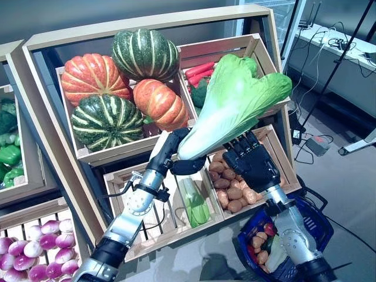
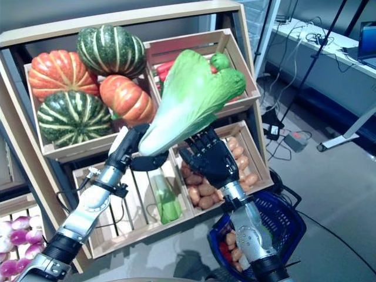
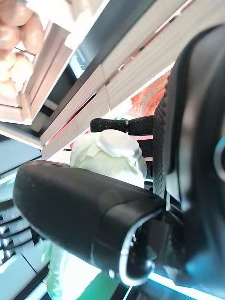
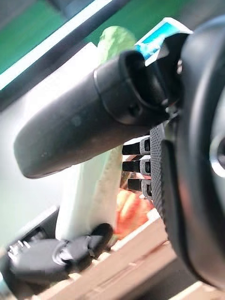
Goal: Put vegetables into the basket
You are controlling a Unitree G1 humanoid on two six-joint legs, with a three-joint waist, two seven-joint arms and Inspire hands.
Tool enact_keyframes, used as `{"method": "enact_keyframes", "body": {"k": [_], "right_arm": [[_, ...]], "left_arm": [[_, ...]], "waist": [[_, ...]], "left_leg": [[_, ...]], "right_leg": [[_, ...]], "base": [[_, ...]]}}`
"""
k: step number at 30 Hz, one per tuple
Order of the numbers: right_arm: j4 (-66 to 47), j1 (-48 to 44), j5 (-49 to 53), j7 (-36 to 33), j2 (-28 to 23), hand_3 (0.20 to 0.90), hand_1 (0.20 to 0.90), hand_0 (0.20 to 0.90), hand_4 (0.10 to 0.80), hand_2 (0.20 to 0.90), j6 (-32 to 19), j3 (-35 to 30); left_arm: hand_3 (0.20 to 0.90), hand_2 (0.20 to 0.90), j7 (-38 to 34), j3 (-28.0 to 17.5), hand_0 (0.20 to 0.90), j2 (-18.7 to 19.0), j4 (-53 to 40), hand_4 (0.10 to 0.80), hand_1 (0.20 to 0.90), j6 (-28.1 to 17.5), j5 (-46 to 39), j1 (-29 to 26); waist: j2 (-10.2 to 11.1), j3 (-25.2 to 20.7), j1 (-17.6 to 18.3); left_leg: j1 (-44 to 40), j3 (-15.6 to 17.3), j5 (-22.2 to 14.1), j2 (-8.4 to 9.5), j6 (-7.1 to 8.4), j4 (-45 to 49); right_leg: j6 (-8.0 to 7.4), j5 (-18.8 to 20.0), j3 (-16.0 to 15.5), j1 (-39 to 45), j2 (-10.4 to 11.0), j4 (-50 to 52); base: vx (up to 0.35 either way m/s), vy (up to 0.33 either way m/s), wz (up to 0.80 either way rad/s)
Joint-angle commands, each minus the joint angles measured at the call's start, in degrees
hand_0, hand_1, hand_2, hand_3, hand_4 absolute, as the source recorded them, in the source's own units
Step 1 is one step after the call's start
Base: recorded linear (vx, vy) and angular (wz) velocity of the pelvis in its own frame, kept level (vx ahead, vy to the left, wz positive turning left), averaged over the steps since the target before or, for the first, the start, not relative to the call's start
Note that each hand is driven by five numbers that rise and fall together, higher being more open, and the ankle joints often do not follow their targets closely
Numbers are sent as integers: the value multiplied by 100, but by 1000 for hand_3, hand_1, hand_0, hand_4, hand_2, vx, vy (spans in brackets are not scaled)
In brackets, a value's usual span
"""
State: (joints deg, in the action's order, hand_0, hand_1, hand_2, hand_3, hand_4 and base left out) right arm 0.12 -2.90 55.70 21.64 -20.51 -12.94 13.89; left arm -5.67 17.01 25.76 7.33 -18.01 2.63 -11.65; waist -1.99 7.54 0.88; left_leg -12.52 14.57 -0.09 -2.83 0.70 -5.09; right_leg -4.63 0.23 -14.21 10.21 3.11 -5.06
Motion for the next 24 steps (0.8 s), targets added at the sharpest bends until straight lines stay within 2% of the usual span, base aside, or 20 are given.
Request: {"method": "enact_keyframes", "body": {"k": [1,6,13,18,24], "right_arm": [[-1195,-1437,-160,112,592,900,900,900,800,900,-1044,-361],[-1271,-1530,-262,-199,554,900,900,900,800,900,-1206,-342],[-1325,-1619,42,-394,500,900,900,900,800,900,-1522,-469],[-1328,-1700,855,-20,675,900,900,900,800,900,-1550,-594],[-1290,-1855,1583,500,805,900,900,900,800,900,-1304,-684]], "left_arm": [[300,300,-13,717,300,324,-302,400,300,-961,998,-732],[300,300,-431,973,300,479,-654,400,300,-1252,1774,-766],[300,300,-886,1236,300,562,-755,400,300,-1667,1806,-657],[300,300,-1222,1255,300,455,-593,400,300,-2011,1679,-496],[300,300,-1273,1371,300,348,-160,400,300,-1948,1623,-435]], "waist": [[237,-227,122],[238,-193,109],[255,-204,102],[270,-218,64],[297,-250,24]], "left_leg": [[-89,87,-704,238,-64,9],[-87,87,-718,245,-72,9],[-94,110,-749,242,-80,9],[-90,120,-764,242,-86,9],[-88,110,-771,239,-85,9]], "right_leg": [[60,-443,101,170,-94,6],[44,-442,106,169,-89,6],[23,-434,102,164,-83,6],[34,-433,95,158,-84,6],[42,-438,74,162,-83,6]], "base": [[0,0,0],[0,0,0],[0,0,0],[0,0,0],[0,0,0]]}}
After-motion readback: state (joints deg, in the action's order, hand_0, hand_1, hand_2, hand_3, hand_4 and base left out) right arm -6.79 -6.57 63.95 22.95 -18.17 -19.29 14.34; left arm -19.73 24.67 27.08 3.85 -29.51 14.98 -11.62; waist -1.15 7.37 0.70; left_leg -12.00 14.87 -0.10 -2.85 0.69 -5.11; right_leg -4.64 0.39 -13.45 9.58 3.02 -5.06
